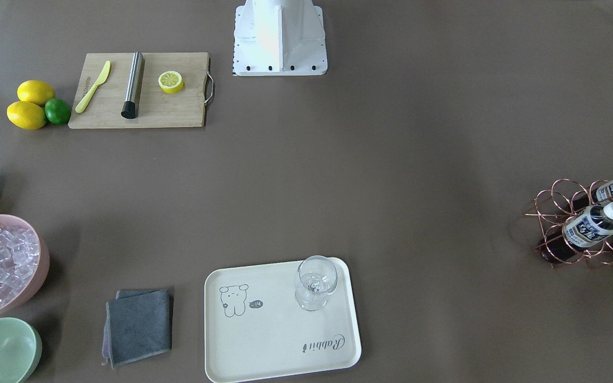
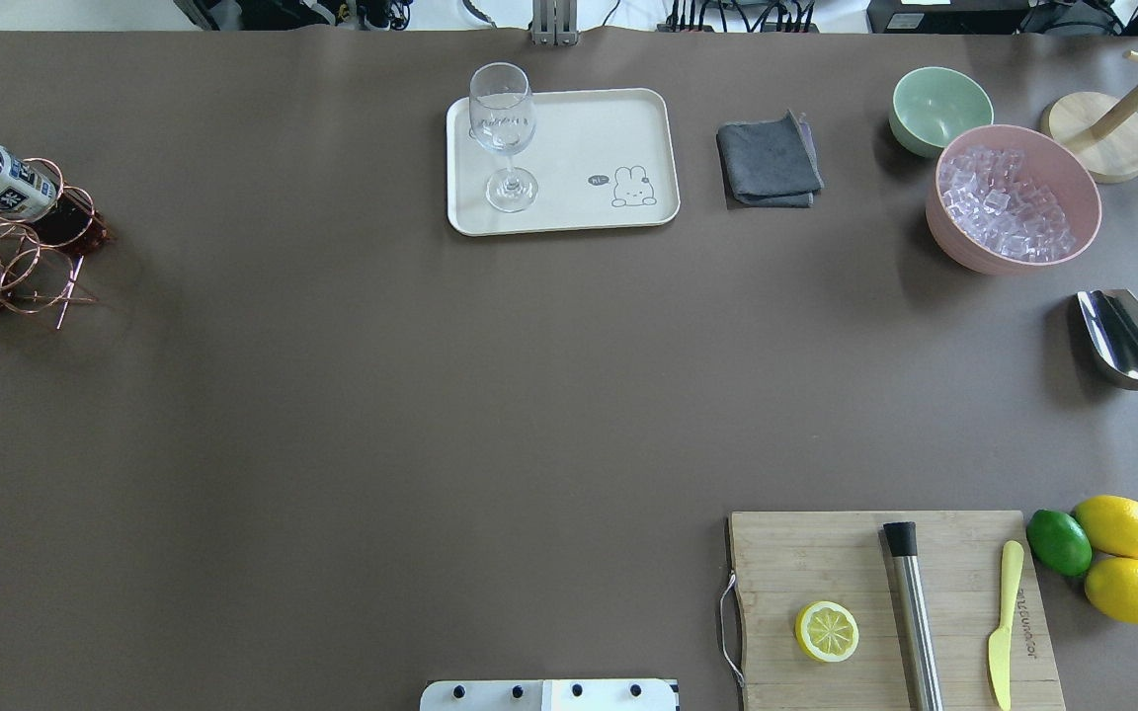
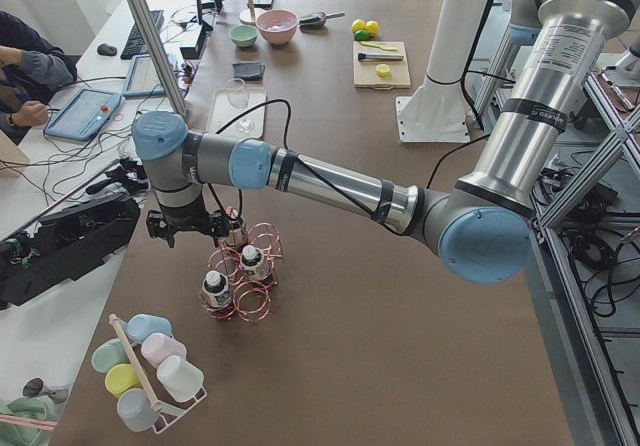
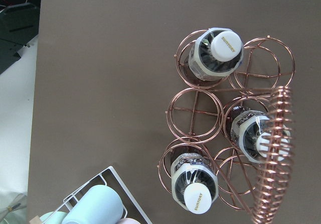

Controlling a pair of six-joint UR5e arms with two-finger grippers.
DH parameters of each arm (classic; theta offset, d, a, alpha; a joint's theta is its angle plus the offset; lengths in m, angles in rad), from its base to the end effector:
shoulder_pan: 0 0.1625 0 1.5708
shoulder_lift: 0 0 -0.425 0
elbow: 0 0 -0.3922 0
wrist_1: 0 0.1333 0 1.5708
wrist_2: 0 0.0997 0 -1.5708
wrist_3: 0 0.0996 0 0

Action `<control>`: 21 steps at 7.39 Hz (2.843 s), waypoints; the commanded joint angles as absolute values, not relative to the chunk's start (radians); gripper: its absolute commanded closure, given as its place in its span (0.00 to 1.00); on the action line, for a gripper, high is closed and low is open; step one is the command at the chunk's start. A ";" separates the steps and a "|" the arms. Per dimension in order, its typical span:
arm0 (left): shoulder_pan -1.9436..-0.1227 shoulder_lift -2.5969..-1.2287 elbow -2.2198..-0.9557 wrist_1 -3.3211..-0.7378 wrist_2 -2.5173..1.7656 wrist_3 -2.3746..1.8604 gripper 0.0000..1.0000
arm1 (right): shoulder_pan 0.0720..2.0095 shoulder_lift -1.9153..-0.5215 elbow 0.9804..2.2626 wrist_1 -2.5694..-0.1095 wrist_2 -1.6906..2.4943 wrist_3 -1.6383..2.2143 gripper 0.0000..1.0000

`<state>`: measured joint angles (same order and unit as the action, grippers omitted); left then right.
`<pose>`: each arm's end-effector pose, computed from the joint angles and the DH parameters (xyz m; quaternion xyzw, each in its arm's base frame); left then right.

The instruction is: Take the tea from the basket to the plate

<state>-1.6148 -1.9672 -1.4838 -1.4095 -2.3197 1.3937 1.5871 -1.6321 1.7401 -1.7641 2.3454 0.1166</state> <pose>-0.0939 -0.6435 0.4926 0.2920 0.2292 0.6010 0.7078 0.0711 -0.4561 0.6238 -0.0583 -0.3749 0.0775 0.9220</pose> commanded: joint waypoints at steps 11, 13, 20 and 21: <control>-1.543 -1.867 -1.689 -1.226 -2.359 1.391 0.03 | 1.618 -1.664 1.775 -1.764 2.345 0.117 0.00; -1.542 -1.852 -1.692 -1.245 -2.359 1.397 0.05 | 1.617 -1.664 1.764 -1.763 2.345 0.117 0.00; -1.543 -1.859 -1.687 -1.333 -2.349 1.419 1.00 | 1.617 -1.663 1.770 -1.755 2.345 0.112 0.00; -1.543 -1.864 -1.687 -1.332 -2.349 1.420 1.00 | 1.615 -1.663 1.770 -1.753 2.345 0.112 0.00</control>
